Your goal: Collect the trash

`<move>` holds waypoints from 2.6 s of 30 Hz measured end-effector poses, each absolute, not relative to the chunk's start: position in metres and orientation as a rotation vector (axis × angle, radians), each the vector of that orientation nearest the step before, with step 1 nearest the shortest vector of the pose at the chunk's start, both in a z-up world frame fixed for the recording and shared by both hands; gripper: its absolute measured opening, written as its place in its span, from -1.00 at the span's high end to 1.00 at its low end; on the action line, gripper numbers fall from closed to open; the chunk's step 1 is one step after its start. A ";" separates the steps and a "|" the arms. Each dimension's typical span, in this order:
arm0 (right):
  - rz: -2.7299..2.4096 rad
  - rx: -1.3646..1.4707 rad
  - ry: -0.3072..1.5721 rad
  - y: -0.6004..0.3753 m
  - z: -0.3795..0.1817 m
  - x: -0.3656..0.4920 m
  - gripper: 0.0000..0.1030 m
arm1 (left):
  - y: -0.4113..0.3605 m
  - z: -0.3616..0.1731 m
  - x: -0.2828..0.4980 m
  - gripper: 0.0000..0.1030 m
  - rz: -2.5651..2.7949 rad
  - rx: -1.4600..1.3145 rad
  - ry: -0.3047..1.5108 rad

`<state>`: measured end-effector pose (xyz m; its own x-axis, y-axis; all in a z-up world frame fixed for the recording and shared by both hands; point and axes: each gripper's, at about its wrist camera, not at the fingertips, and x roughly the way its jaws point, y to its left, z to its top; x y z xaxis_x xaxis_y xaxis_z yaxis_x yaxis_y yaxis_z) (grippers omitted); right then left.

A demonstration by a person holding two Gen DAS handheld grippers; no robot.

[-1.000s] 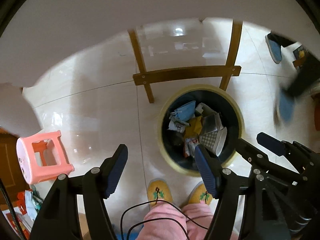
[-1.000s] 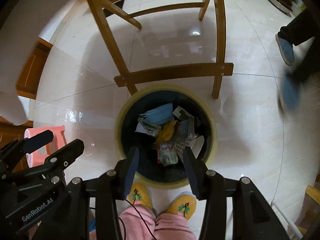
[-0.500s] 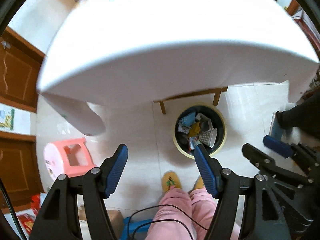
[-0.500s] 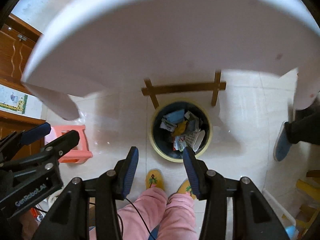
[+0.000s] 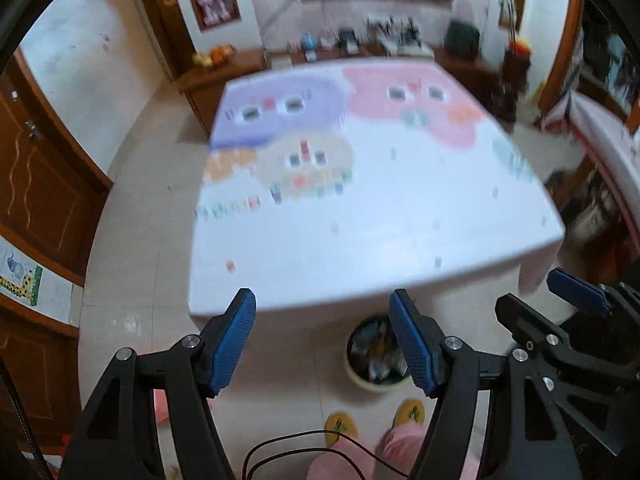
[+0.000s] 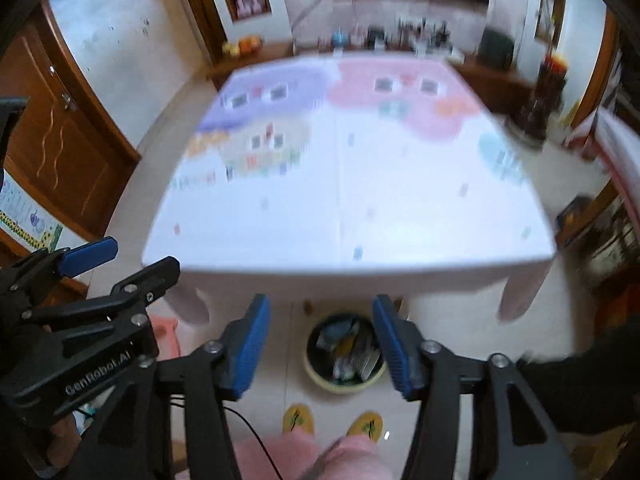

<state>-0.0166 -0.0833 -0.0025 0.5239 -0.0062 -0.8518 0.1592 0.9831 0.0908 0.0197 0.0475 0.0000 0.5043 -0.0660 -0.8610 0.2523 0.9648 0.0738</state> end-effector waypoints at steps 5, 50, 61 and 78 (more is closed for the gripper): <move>-0.095 0.156 0.894 -0.097 0.058 -0.009 -0.29 | 0.045 0.052 0.021 -0.42 -0.153 0.148 0.929; -0.104 0.093 0.676 -0.155 0.125 -0.012 -0.37 | -0.010 0.121 0.002 -0.62 -0.014 0.074 0.747; -0.108 0.097 0.683 -0.154 0.120 -0.018 -0.37 | -0.008 0.116 -0.003 -0.62 -0.029 0.086 0.757; -0.108 0.098 0.685 -0.155 0.121 -0.019 -0.37 | -0.007 0.113 -0.005 -0.62 -0.037 0.087 0.769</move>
<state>-0.0191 -0.1552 0.1205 0.7690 -0.0670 -0.6357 0.1317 0.9898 0.0551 -0.0051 -0.0065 0.1130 0.7182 -0.0016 -0.6959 0.0655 0.9957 0.0652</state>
